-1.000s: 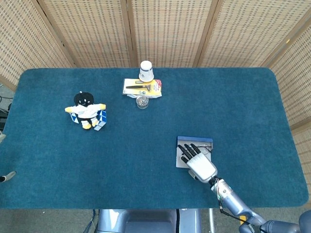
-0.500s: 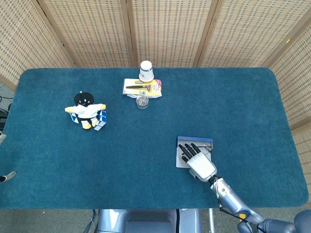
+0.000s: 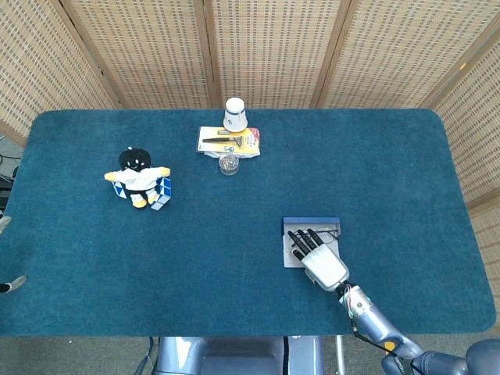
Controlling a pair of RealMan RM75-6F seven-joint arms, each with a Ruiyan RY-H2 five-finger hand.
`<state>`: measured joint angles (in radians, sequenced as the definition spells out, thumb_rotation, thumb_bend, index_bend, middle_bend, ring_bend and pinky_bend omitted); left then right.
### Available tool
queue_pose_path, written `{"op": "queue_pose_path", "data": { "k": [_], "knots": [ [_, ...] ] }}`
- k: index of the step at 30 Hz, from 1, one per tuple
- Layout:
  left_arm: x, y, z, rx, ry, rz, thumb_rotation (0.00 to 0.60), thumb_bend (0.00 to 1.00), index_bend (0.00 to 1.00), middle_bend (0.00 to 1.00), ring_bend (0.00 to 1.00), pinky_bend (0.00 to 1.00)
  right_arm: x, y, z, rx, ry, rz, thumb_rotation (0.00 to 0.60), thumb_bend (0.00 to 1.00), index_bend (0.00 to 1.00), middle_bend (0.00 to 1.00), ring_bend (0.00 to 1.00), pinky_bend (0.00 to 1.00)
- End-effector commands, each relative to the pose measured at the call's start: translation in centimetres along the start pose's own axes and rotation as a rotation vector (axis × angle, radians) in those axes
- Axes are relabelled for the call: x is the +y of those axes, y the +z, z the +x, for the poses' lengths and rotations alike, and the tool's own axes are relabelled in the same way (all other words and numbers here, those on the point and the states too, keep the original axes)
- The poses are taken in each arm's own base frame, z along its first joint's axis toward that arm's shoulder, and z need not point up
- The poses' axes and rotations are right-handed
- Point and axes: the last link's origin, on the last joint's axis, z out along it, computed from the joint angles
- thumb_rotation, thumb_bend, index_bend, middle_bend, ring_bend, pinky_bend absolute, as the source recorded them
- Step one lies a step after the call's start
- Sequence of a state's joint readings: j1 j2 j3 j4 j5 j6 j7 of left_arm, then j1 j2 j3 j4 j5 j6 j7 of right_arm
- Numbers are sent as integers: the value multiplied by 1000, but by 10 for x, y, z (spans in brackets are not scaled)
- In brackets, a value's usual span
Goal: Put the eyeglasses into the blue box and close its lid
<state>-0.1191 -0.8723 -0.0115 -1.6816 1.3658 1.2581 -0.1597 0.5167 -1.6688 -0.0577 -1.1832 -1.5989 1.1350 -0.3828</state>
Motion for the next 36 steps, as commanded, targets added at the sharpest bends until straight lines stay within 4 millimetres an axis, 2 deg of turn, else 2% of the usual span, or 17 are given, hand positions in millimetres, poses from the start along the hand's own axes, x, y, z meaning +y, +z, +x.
{"op": "queue_pose_path", "data": {
  "k": [1, 12, 20, 30, 33, 36],
  "knots": [
    [0, 0, 0, -1, 1, 1, 600, 0, 0, 0, 0, 0, 1, 1, 0, 16, -1, -4, 600, 529, 334, 0, 0, 100],
    [0, 0, -1, -3, -1, 2, 600, 0, 0, 0, 0, 0, 13, 12, 8, 79, 38, -54, 600, 558, 345, 0, 0, 100],
    [0, 0, 0, -2, -5, 4, 600, 0, 0, 0, 0, 0, 27, 28, 15, 88, 64, -115, 600, 553, 345, 0, 0, 100],
    [-1, 1, 0, -3, -4, 6, 600, 0, 0, 0, 0, 0, 28, 28, 4, 35, 64, -118, 600, 543, 345, 0, 0, 100],
    [-1, 1, -1, -7, -3, 5, 600, 0, 0, 0, 0, 0, 27, 27, 0, 31, 64, -113, 600, 524, 385, 0, 0, 100],
    [0, 1, -1, -6, -4, 6, 600, 0, 0, 0, 0, 0, 27, 27, -1, 51, 69, -117, 600, 517, 467, 0, 0, 100]
  ]
}}
